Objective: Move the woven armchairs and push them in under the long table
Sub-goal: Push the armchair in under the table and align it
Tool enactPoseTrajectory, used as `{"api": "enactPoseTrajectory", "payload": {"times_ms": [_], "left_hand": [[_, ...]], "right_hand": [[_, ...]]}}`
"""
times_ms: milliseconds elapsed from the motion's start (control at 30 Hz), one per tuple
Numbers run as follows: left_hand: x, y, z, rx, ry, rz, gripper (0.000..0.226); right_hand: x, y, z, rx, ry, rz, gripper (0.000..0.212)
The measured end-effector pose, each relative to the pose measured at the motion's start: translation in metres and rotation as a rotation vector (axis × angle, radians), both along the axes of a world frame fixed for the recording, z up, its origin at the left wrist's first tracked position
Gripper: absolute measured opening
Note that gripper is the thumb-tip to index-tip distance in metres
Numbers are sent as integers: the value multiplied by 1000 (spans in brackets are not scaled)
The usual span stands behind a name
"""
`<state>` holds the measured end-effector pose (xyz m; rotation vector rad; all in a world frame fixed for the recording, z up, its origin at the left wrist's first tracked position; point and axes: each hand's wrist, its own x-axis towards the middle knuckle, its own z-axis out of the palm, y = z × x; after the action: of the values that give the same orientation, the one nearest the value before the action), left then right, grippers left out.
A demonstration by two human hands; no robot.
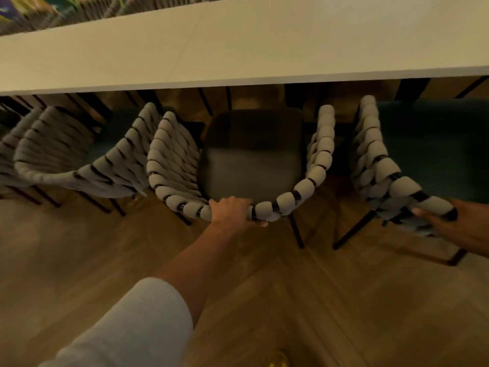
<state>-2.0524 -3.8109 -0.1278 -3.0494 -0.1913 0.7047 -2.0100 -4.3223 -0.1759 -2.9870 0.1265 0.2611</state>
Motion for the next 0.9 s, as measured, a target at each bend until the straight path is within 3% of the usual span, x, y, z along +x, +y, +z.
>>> {"api": "enactPoseTrajectory", "payload": {"times_ms": [67,167,400,633,800,900], "left_hand": [[2,-3,-3,-34,4,7,44],[4,-2,-10,-12,1,-25,20],[22,22,1,45,-60,-93,37],[11,3,-9,-62,-140,-165,42],[20,9,-7,-53,-52,-282,53],[21,20,-13,-131,-67,-377,58]], "right_hand": [[4,-6,11,-55,172,-32,66],[-6,15,36,-165,179,-109,39],[-19,42,48,-164,184,-109,24],[-23,53,55,-188,219,-134,19],[-17,59,51,-196,241,-213,9],[-10,62,45,-219,274,-258,14]]}}
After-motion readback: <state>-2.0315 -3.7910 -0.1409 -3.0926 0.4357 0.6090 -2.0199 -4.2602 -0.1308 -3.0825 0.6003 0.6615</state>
